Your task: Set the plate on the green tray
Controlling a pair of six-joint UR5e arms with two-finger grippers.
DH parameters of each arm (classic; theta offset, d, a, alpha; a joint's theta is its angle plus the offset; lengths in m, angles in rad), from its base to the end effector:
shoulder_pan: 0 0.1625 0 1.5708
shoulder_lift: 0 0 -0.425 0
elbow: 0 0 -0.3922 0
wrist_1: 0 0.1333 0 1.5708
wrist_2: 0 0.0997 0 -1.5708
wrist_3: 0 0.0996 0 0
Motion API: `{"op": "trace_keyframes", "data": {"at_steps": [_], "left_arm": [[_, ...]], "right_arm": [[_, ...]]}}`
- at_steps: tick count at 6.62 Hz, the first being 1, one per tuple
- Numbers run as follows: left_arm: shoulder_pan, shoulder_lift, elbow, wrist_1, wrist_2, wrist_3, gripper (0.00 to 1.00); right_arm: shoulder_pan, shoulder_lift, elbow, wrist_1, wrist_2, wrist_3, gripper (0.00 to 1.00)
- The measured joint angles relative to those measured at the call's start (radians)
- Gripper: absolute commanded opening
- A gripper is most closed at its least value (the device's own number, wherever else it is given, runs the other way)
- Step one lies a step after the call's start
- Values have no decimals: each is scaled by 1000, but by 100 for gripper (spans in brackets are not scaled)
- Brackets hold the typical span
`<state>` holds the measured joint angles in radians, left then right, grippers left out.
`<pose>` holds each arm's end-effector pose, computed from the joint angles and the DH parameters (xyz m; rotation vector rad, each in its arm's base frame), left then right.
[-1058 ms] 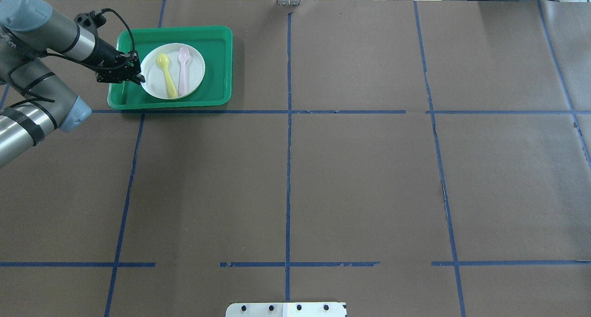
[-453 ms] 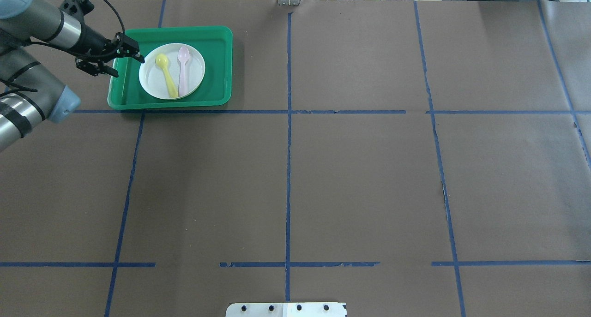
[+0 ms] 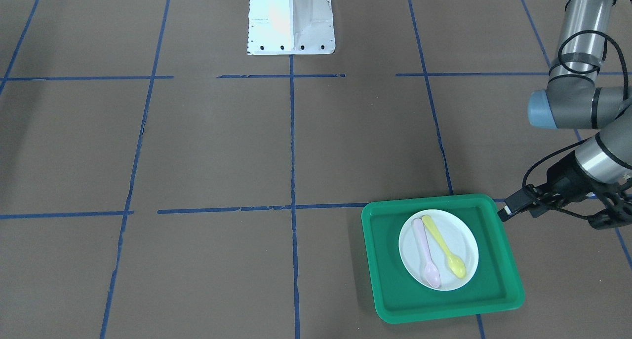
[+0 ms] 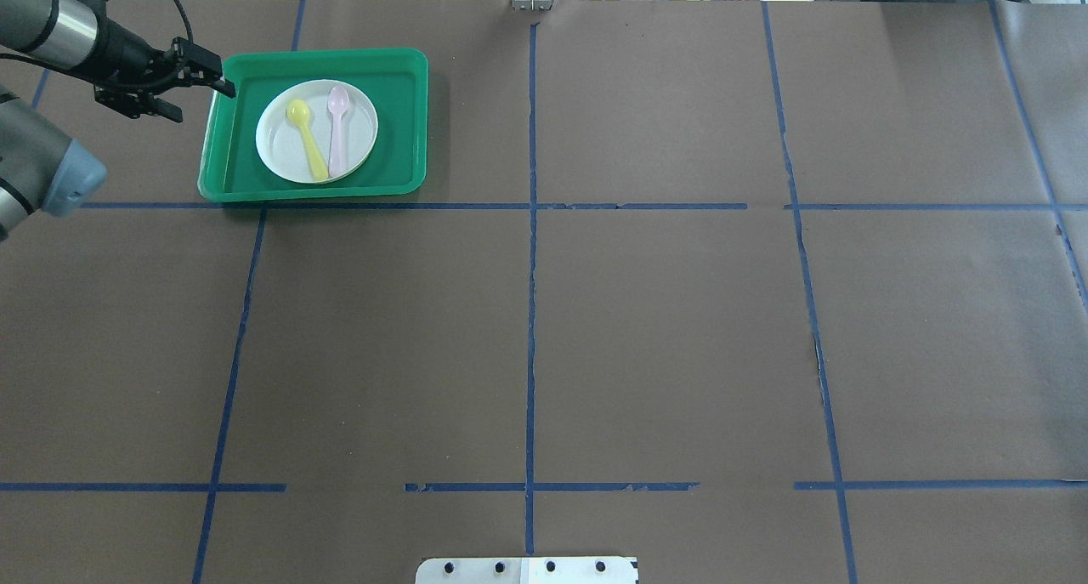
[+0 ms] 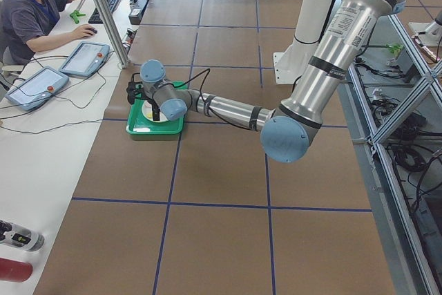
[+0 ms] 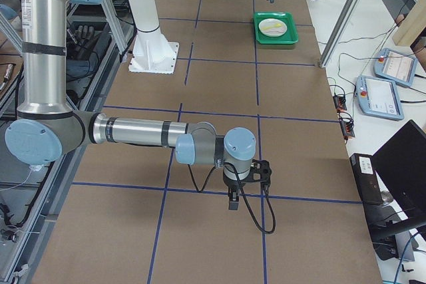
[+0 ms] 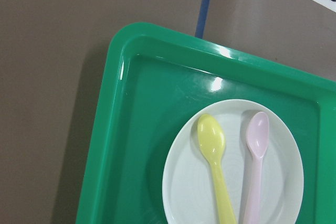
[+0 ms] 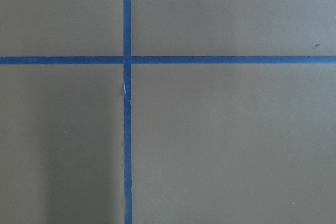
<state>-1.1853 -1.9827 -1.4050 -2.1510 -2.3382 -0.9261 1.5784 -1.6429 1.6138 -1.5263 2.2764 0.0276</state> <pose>0.1928 -0.6457 0.4317 0.1806 1.0474 -0.1720 0.0722 -0.4617 0.6721 0.0077 -0.7057 0.0283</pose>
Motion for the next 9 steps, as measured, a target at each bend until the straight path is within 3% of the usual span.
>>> {"op": "trace_keyframes", "data": {"at_steps": [1,3,6,9], "left_arm": [[-42,54,-111,125,6,146,100],[-145,159,-237,284,24,476,100],[-267,343,-256,334,30,880,100],[-354,485,-237,349,29,991,100]], "right_arm": [[0,0,0,0,0,0,100],[0,0,0,0,0,0,100],[0,0,-1,0,0,0,100],[0,0,-1,0,0,0,100]]}}
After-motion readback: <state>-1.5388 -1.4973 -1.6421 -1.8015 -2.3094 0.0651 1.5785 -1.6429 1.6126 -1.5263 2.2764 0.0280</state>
